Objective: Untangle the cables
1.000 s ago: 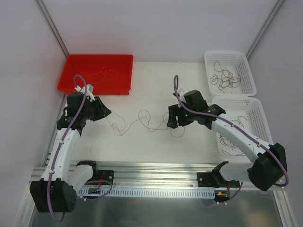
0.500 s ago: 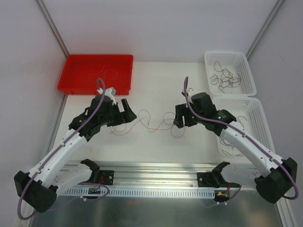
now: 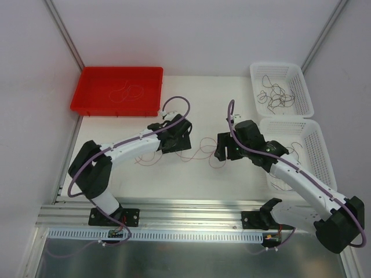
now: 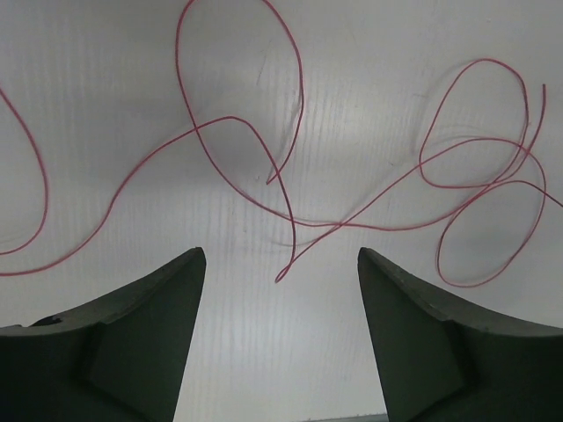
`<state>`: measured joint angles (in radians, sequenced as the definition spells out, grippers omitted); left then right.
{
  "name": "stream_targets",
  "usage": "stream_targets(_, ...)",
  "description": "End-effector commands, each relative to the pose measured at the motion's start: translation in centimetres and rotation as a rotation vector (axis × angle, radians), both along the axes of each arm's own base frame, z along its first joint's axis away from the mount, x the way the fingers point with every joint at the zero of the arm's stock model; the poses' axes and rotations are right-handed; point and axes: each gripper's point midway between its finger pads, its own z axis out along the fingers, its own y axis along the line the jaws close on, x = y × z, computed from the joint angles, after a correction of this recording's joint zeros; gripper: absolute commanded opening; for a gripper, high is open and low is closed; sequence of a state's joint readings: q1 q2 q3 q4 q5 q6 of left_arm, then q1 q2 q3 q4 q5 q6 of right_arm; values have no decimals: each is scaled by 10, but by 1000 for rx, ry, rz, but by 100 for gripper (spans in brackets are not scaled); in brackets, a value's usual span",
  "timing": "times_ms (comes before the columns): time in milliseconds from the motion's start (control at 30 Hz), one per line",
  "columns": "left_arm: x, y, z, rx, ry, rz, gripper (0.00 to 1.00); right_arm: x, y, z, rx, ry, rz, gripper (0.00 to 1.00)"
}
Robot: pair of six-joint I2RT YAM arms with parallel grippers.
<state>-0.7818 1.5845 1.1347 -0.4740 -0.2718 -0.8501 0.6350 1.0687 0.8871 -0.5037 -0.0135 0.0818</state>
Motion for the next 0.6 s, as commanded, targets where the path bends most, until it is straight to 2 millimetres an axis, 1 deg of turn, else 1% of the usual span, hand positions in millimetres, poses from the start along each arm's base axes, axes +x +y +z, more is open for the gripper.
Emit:
stream_targets(0, 13, -12, -3, 29, -22, 38, 70, 5, 13, 7, 75, -15, -11, 71)
stream_targets(33, 13, -14, -8, 39, -16, 36, 67, 7, 15, 4, 76, -8, -13, 71)
stream_targets(67, 12, -17, -18, 50, 6, 32, 60, 9, 17, 3, 82, -9, -15, 71)
stream_targets(133, 8, -22, -23, 51, 24, 14, 52, 13, 19, 2, 82, -11, -21, 71)
stream_targets(167, 5, -23, -26, 58, 35, 1, 46, 16, 20, -3, 74, -1, -26, 71)
stream_targets(200, 4, -23, -25, 58, 33, -5, 39, 20, 21, -3, 71, -6, -31, 71)
stream_targets(233, 3, -22, -22, 60, 30, -13, 21, 22, 23, -7, 60, 4, -34, 71)
stream_targets(267, 4, -20, -11, 58, 3, -32, 13, 24, 24, -9, 57, 6, -34, 71)
stream_targets(300, 3, -16, -5, 63, -12, -42, 7, 28, 25, -11, 54, 2, -38, 71)
stream_targets(333, 3, -14, 13, 47, -49, -52, 0, 30, 26, -13, 50, 2, -42, 71)
stream_targets(400, 0, -7, 28, 62, -79, -97, 0, 35, 29, -25, 33, 26, -48, 71)
stream_targets(433, -2, -5, 44, 50, -111, -129, 0, 38, 30, -28, 26, 28, -50, 70)
stream_targets(467, -3, -5, 53, 40, -127, -147, 0, 42, 27, -40, -10, 44, -71, 70)
stream_targets(500, -8, -4, 59, 36, -123, -169, 0, 46, 28, -43, -16, 45, -80, 69)
stream_targets(533, -11, -1, 72, 25, -147, -189, 0, 47, 28, -48, -28, 55, -89, 68)
stream_targets(567, -13, 0, 79, 19, -154, -197, 0, 50, 28, -56, -40, 68, -99, 67)
